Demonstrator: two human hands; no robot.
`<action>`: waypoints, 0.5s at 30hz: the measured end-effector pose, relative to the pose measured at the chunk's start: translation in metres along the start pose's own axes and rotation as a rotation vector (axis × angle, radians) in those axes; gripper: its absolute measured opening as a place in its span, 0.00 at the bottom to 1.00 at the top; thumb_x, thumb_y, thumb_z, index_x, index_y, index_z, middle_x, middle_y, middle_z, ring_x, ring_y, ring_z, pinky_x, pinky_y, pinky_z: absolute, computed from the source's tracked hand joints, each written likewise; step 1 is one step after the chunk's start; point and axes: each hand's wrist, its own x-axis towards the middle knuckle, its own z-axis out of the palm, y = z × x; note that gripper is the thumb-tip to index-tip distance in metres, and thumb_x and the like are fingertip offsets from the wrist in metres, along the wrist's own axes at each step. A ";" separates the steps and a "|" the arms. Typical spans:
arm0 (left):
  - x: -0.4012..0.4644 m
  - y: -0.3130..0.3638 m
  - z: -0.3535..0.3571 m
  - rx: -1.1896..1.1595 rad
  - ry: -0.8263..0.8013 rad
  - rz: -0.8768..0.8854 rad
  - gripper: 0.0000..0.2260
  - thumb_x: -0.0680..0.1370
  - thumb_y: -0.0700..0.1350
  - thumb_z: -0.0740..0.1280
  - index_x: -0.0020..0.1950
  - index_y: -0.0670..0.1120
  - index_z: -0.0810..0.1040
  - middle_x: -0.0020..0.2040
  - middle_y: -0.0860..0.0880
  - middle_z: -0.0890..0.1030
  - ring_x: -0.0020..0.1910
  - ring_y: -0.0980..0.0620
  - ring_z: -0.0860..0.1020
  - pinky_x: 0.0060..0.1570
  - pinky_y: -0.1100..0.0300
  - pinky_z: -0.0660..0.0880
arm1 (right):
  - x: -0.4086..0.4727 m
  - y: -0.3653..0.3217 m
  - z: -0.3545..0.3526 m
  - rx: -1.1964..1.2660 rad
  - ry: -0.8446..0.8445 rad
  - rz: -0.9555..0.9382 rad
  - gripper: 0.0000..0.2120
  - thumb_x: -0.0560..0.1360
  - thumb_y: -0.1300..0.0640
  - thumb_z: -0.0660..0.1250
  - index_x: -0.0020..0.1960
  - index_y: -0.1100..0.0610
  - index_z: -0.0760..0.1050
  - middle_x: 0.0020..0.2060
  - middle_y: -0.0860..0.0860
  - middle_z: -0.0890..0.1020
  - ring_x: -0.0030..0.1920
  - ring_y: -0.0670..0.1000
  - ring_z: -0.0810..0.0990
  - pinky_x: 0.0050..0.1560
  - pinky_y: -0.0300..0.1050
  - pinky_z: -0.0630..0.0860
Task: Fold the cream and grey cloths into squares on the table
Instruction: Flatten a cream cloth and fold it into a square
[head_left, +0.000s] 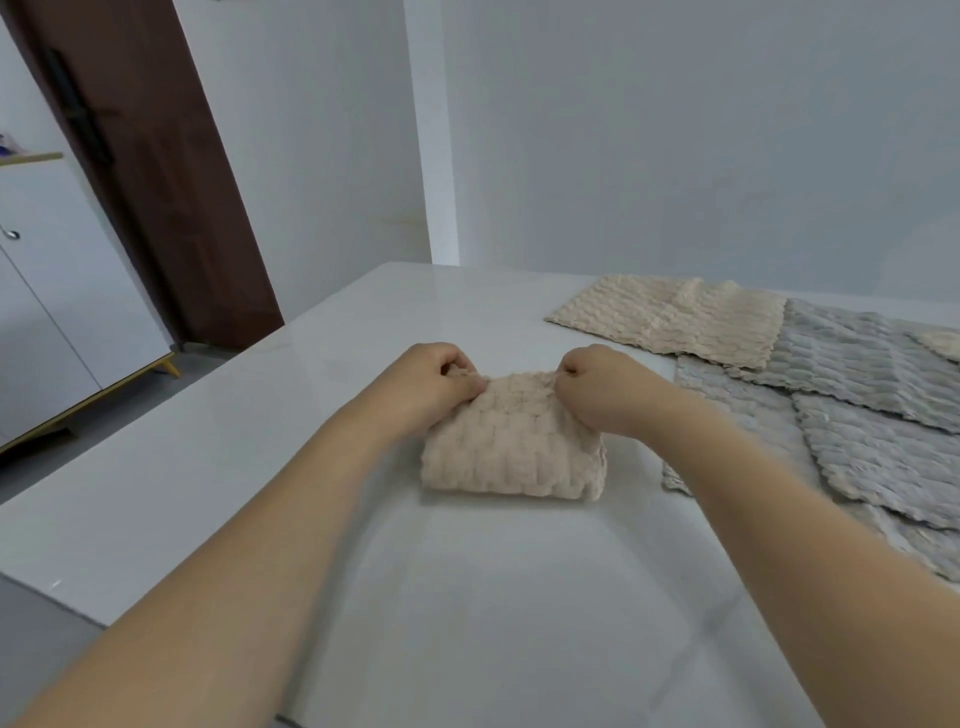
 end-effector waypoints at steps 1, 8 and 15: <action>0.008 -0.005 0.005 0.025 -0.007 -0.022 0.05 0.77 0.48 0.70 0.47 0.46 0.81 0.38 0.53 0.80 0.35 0.56 0.77 0.37 0.62 0.74 | 0.008 0.004 0.007 -0.042 0.007 0.010 0.13 0.77 0.57 0.55 0.50 0.62 0.76 0.49 0.55 0.77 0.48 0.55 0.76 0.49 0.50 0.75; 0.030 -0.033 0.030 0.076 0.106 0.011 0.06 0.78 0.50 0.68 0.44 0.50 0.79 0.37 0.56 0.78 0.34 0.60 0.75 0.37 0.61 0.71 | 0.028 0.025 0.031 -0.097 0.082 -0.044 0.09 0.77 0.53 0.56 0.48 0.54 0.73 0.50 0.50 0.74 0.53 0.54 0.71 0.54 0.50 0.70; 0.037 -0.028 0.030 0.174 0.158 0.002 0.07 0.75 0.50 0.71 0.42 0.48 0.79 0.38 0.54 0.80 0.38 0.54 0.77 0.40 0.58 0.73 | 0.036 0.017 0.037 -0.233 0.098 -0.150 0.18 0.80 0.43 0.53 0.52 0.55 0.73 0.49 0.52 0.76 0.53 0.55 0.73 0.53 0.50 0.70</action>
